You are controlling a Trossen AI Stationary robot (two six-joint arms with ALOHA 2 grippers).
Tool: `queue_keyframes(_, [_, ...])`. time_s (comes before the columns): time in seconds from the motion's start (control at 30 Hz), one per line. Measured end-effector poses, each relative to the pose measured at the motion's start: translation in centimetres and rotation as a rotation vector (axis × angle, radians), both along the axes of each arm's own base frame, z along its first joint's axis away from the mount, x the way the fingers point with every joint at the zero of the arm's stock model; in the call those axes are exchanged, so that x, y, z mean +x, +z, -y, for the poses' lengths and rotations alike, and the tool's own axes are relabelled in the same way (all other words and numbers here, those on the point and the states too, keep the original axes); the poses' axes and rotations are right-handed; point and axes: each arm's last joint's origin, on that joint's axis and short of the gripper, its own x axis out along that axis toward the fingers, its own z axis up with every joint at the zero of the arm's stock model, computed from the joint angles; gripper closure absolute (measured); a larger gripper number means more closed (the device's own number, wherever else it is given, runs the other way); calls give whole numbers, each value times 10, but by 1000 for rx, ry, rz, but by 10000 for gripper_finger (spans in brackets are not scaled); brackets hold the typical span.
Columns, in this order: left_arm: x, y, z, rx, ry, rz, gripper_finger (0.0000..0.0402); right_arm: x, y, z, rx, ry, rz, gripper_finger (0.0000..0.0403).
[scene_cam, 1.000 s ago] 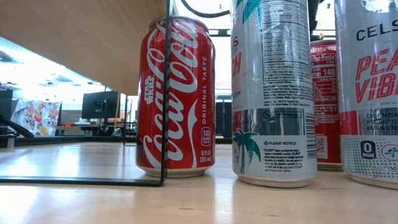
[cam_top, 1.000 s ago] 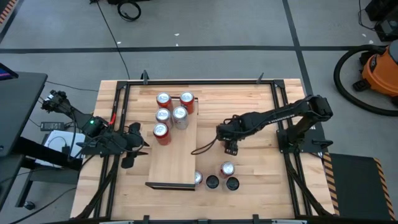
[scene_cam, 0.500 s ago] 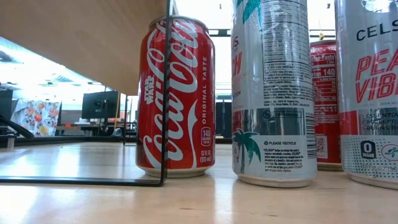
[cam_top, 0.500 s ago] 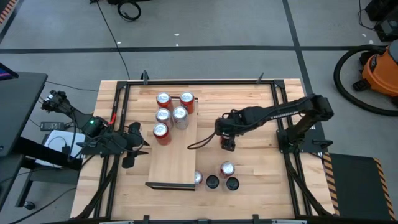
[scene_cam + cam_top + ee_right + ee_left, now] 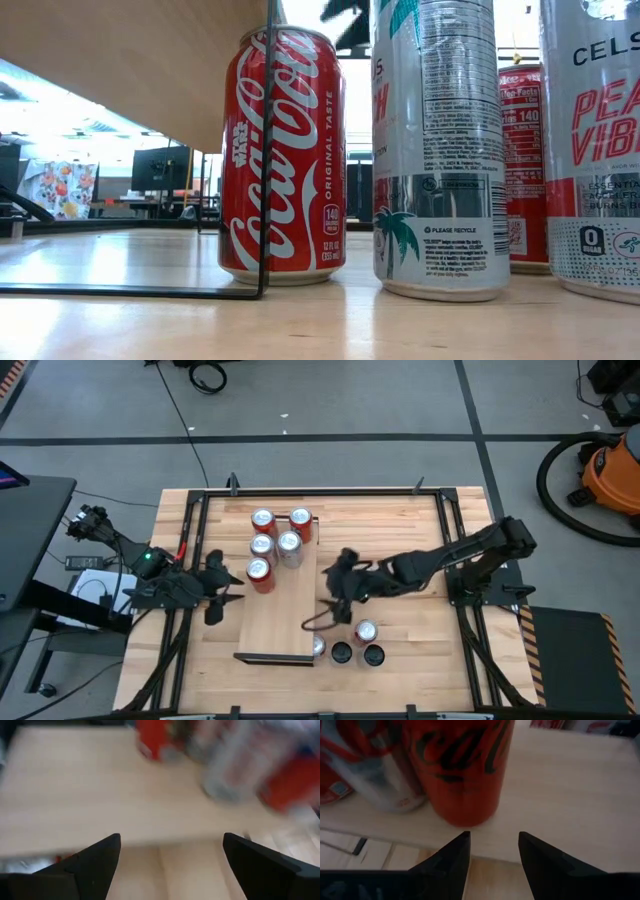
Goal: Place canned beverage on shelf
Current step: Put the red black soda can on the shelf aligned with the other red soda can
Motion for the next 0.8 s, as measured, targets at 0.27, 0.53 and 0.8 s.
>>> queue_keyframes(0.27, [2,3,1,8,7,38,224,42,-14,-20,-88,148,241,41])
queue_keyframes(0.53, [3,4,-2,57,70,70,224,77,-45,-11,-129,138,361,42])
queue_keyframes(0.8, [3,4,-4,101,125,96,224,91,-59,5,-84,89,399,48])
